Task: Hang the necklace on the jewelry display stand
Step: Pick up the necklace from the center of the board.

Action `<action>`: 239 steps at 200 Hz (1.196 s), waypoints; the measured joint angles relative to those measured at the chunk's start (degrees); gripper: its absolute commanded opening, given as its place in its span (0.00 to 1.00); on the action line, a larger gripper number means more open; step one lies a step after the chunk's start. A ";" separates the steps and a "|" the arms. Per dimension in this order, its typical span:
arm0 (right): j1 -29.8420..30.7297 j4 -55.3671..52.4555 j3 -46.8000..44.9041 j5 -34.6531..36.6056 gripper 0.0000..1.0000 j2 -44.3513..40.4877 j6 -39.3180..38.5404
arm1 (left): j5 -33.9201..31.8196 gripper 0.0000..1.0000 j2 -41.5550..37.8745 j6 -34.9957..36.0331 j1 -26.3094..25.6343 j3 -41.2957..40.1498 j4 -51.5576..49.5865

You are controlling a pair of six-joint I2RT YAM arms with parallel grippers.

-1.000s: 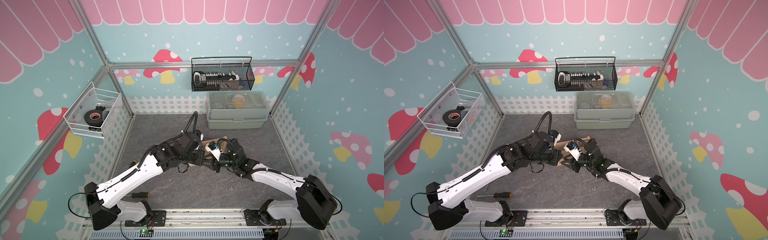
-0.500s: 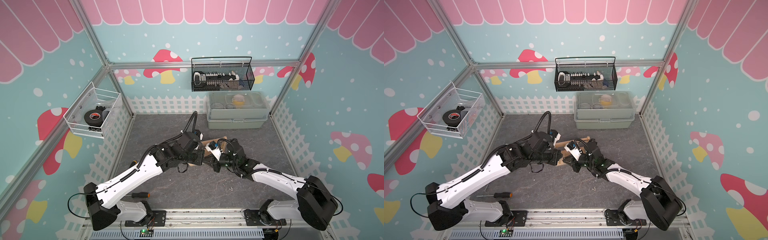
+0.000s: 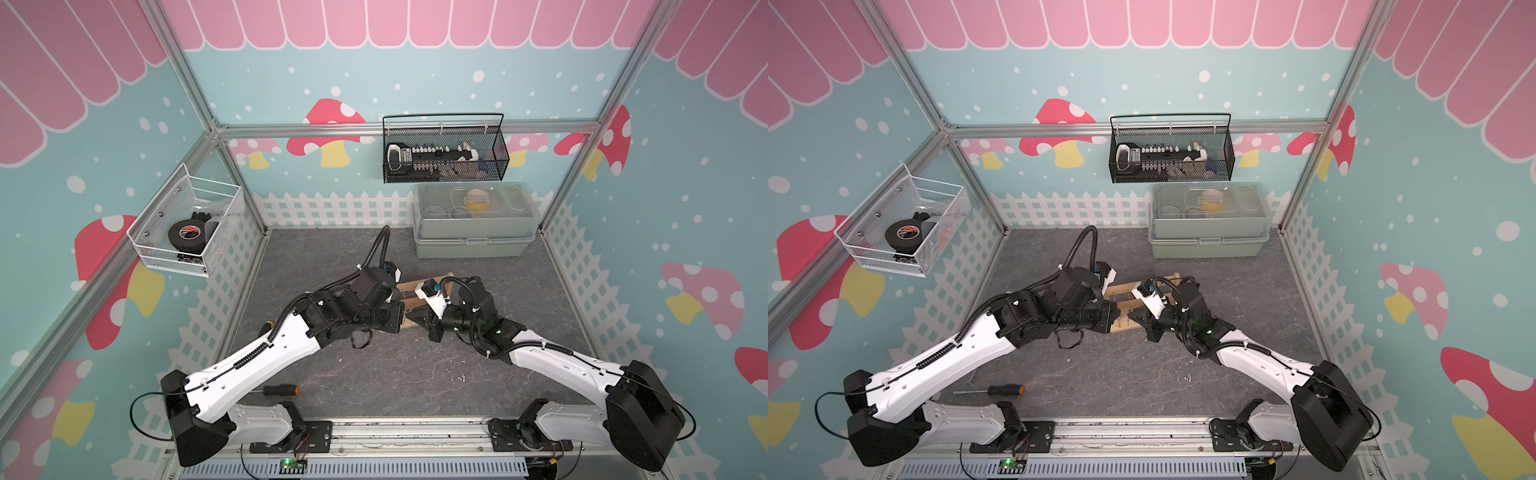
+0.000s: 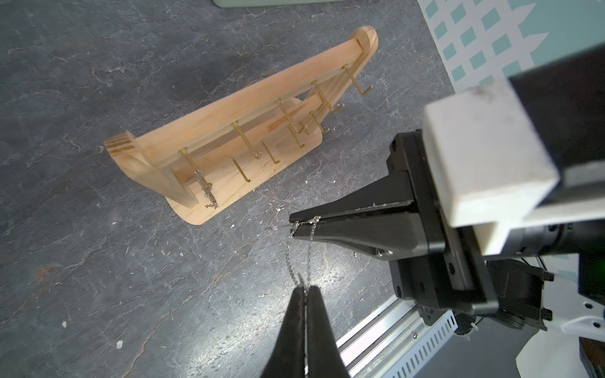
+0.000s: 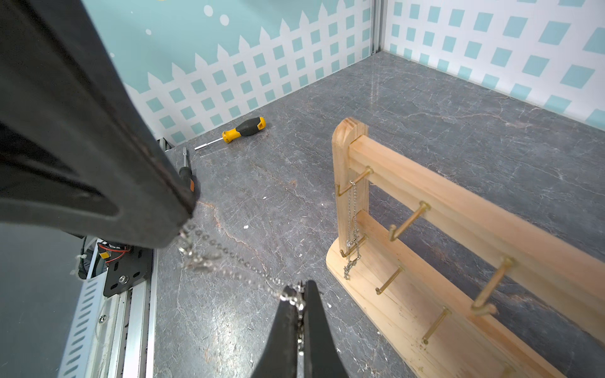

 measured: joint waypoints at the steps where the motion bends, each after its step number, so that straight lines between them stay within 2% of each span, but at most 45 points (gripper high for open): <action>1: 0.00 0.00 0.00 0.00 0.04 -0.02 0.00 | 0.00 0.00 0.00 -0.04 0.00 0.00 0.00; 77: 0.26 0.26 0.15 2.80 0.03 -0.83 0.39 | 1.55 0.07 -2.01 -1.57 0.04 -3.21 1.92; 112: 0.55 2.10 0.20 5.14 0.04 -1.36 0.81 | 3.43 0.25 -2.14 -2.71 0.02 -4.90 2.64; 148: 1.49 1.51 1.53 6.10 0.04 -1.51 0.26 | 3.39 0.31 -2.40 -2.80 0.04 -5.25 2.73; 191: 1.90 -1.90 3.96 7.39 0.04 -1.60 -1.42 | -0.55 0.34 -6.49 -1.99 0.35 -6.19 3.74; 239: 2.60 -7.45 7.69 9.44 0.05 -1.44 -1.64 | -3.50 0.34 -11.30 1.40 0.42 -18.51 14.34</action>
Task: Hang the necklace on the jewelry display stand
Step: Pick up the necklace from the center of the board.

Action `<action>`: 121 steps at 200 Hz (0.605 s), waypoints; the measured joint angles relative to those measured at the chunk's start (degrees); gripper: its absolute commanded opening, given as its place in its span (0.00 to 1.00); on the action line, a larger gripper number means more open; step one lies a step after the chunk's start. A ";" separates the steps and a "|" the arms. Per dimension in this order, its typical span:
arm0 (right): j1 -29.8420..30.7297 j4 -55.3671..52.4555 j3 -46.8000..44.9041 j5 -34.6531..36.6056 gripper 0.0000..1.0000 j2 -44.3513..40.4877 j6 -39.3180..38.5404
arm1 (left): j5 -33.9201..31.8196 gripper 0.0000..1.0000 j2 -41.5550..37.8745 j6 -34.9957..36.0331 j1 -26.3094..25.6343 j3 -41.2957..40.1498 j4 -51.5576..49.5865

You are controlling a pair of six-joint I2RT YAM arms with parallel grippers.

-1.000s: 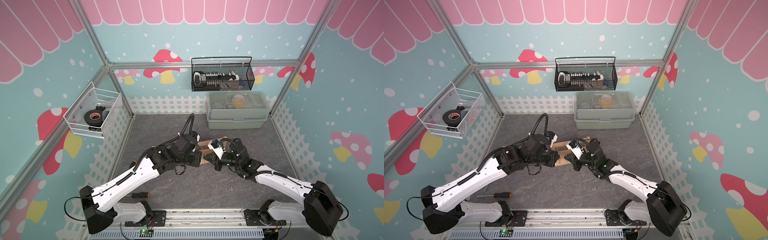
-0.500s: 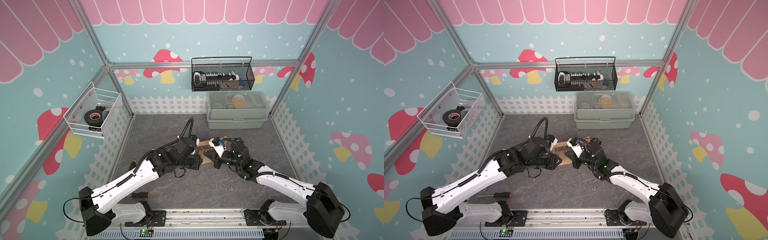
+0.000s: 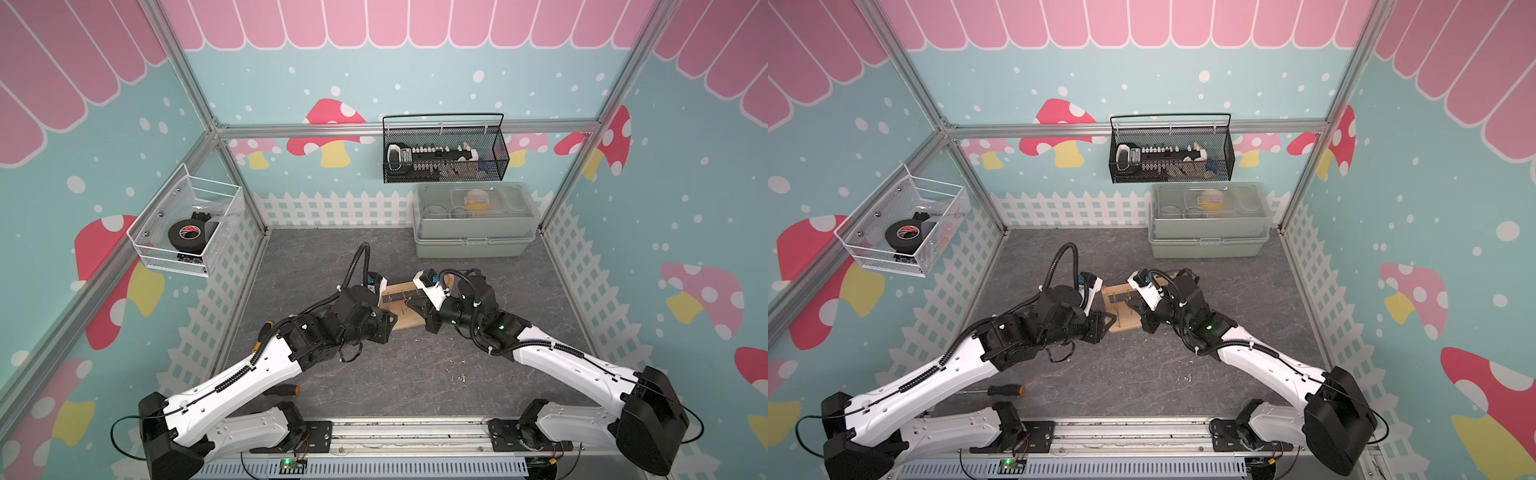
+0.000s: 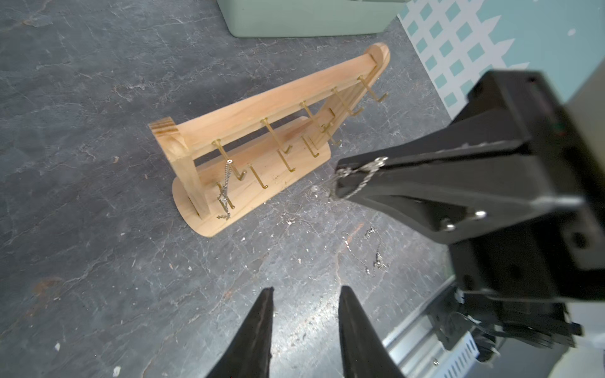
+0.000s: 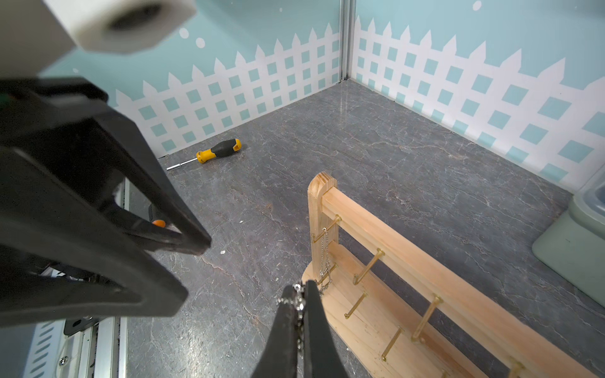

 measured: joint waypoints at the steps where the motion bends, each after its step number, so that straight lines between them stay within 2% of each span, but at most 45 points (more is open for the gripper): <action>1: 0.00 -0.15 0.09 0.02 0.05 0.02 0.00 | -0.09 0.34 -0.09 0.11 0.00 -0.39 0.24; 40: 0.94 -6.64 4.04 1.81 0.05 1.62 0.02 | -0.59 0.34 -0.96 1.22 0.44 -6.12 8.09; 121: 1.95 -11.56 4.87 4.52 0.05 3.39 1.11 | 2.25 0.33 1.44 0.94 4.59 -9.05 19.39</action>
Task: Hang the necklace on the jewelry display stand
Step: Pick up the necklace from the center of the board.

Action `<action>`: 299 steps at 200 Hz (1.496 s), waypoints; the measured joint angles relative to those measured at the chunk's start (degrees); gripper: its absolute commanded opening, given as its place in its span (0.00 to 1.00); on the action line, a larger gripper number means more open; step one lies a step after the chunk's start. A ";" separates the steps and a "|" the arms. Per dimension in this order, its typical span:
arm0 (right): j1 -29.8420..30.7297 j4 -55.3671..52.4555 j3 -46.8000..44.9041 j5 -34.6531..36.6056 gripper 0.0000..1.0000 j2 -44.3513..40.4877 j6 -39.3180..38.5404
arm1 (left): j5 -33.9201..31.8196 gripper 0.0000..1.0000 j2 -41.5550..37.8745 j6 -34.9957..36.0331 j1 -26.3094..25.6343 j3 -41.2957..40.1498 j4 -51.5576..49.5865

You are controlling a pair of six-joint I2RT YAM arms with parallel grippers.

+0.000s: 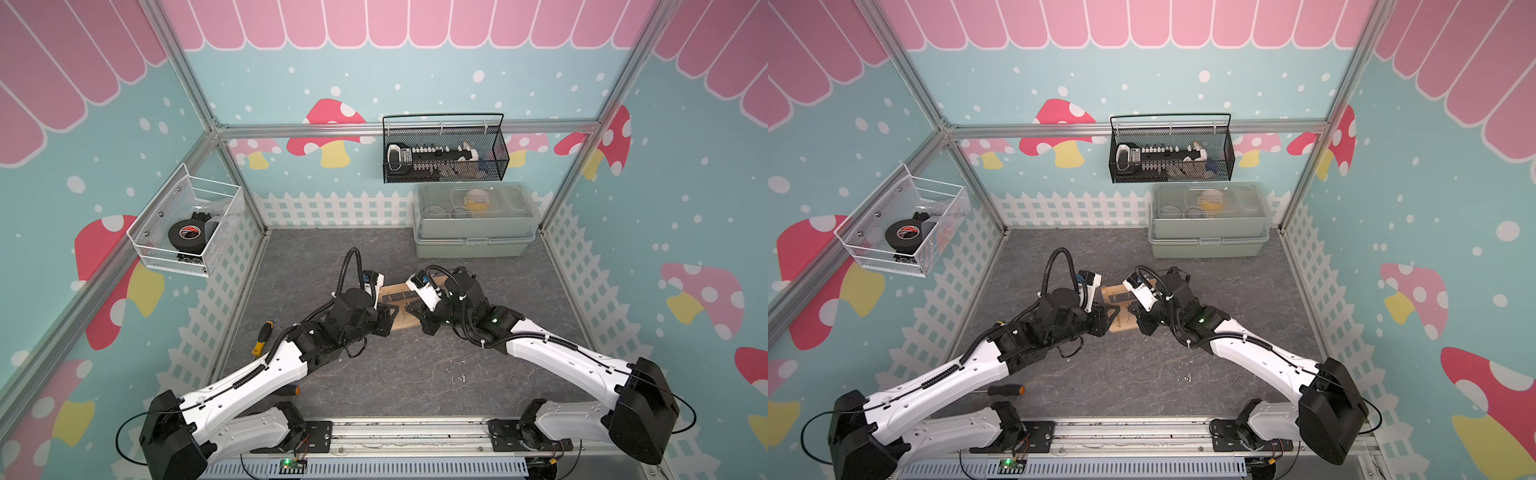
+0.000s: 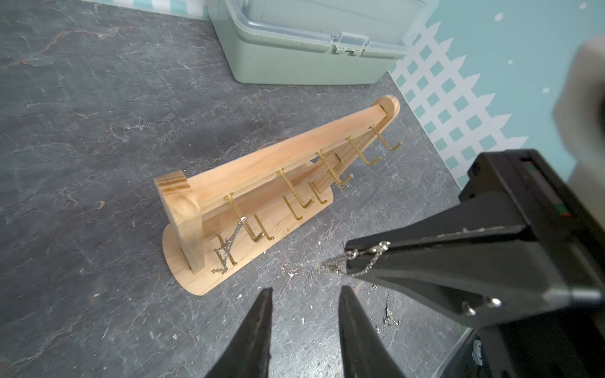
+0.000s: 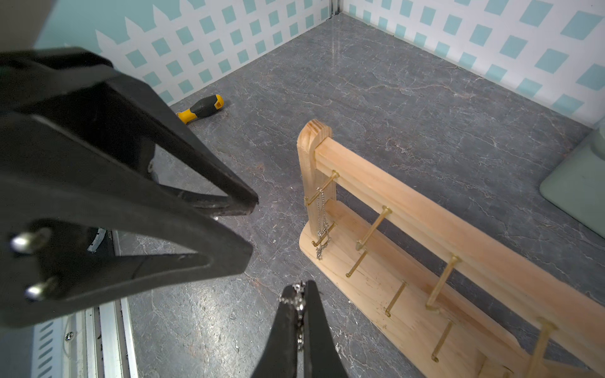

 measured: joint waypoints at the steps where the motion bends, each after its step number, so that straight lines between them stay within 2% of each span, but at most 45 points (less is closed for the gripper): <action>1: 0.00 0.02 0.00 0.02 0.05 0.00 0.00 | 0.09 0.33 0.09 -0.07 0.04 -0.07 0.07; 87: 0.02 1.27 -1.14 -3.80 0.04 -3.61 -0.11 | 4.33 0.32 1.29 -1.07 3.08 -1.99 1.79; 176: -0.07 1.84 -1.27 -11.82 0.04 -5.14 -0.68 | 13.07 0.34 0.85 0.94 5.16 -2.78 2.40; 220: -0.33 2.05 -1.29 -13.03 0.04 -5.14 -0.68 | 16.63 0.34 0.59 1.33 5.18 -2.82 2.84; 299: -1.44 3.10 -1.29 -13.51 0.04 -5.14 -0.68 | 18.73 0.33 -0.55 1.53 5.18 -3.23 3.13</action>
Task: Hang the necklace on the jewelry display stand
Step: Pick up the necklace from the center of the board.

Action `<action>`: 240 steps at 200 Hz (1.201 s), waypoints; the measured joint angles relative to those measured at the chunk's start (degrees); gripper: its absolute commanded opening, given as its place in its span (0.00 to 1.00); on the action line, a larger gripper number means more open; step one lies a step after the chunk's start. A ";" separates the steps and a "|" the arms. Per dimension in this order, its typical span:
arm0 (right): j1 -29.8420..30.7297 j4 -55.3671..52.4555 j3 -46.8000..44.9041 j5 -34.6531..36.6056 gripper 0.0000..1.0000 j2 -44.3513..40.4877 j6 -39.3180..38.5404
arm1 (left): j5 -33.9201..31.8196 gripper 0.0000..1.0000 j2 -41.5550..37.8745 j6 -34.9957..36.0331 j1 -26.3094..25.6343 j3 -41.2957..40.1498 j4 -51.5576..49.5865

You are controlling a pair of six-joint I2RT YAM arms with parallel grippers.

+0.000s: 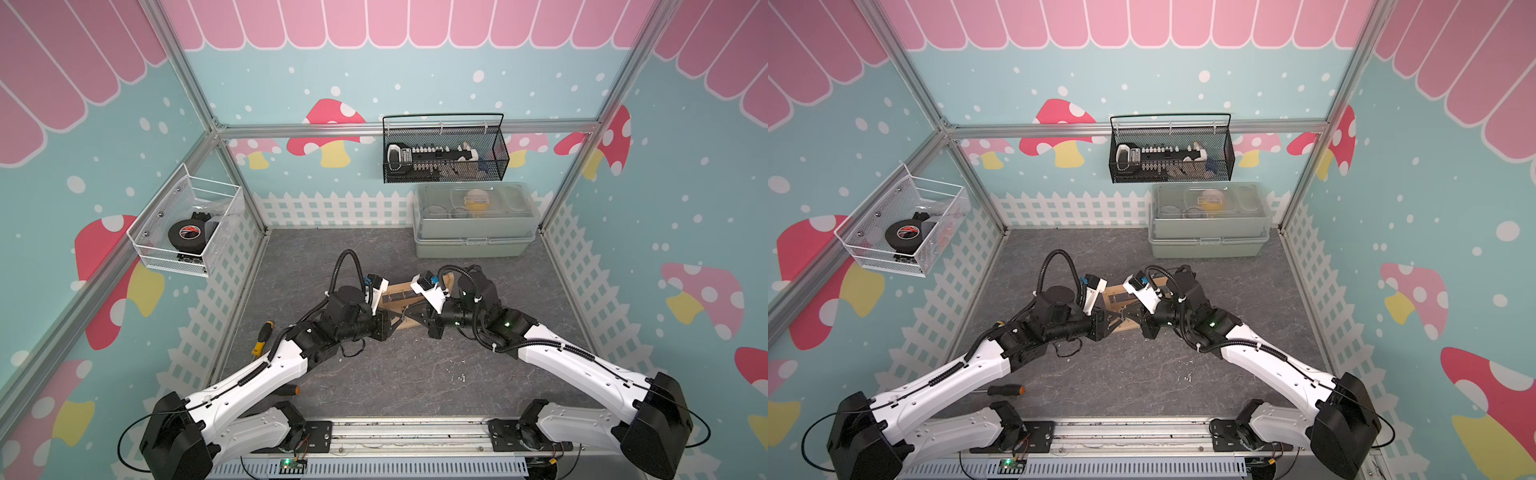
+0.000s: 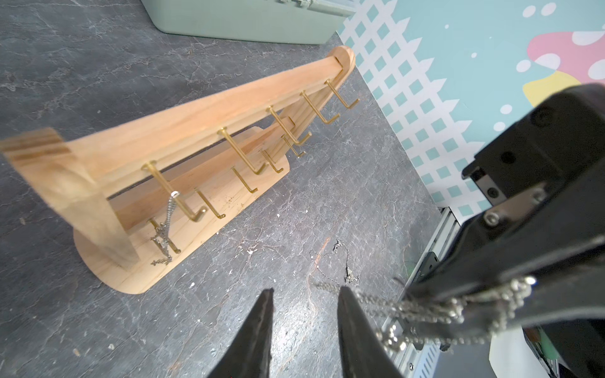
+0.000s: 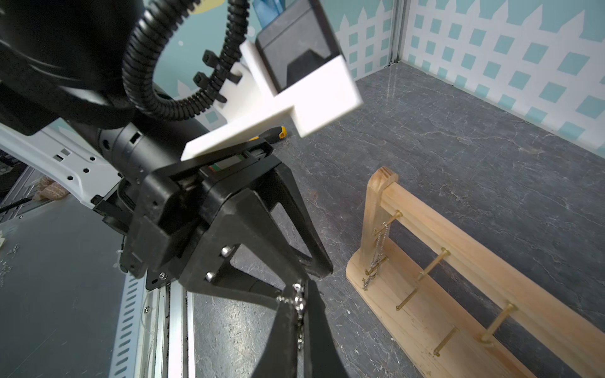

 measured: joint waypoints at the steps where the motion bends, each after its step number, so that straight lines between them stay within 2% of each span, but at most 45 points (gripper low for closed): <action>1: -0.02 0.00 0.00 0.00 0.04 0.00 0.02 | 0.02 0.33 -0.04 0.00 0.00 -0.04 0.00; 109: -0.26 2.25 -0.04 -1.49 0.04 0.96 0.28 | -0.15 0.33 -1.44 0.04 0.00 -0.33 -0.85; 240: -0.26 2.84 -0.11 -2.86 0.04 1.03 0.83 | -4.11 0.33 -1.49 0.44 0.02 -0.33 -2.14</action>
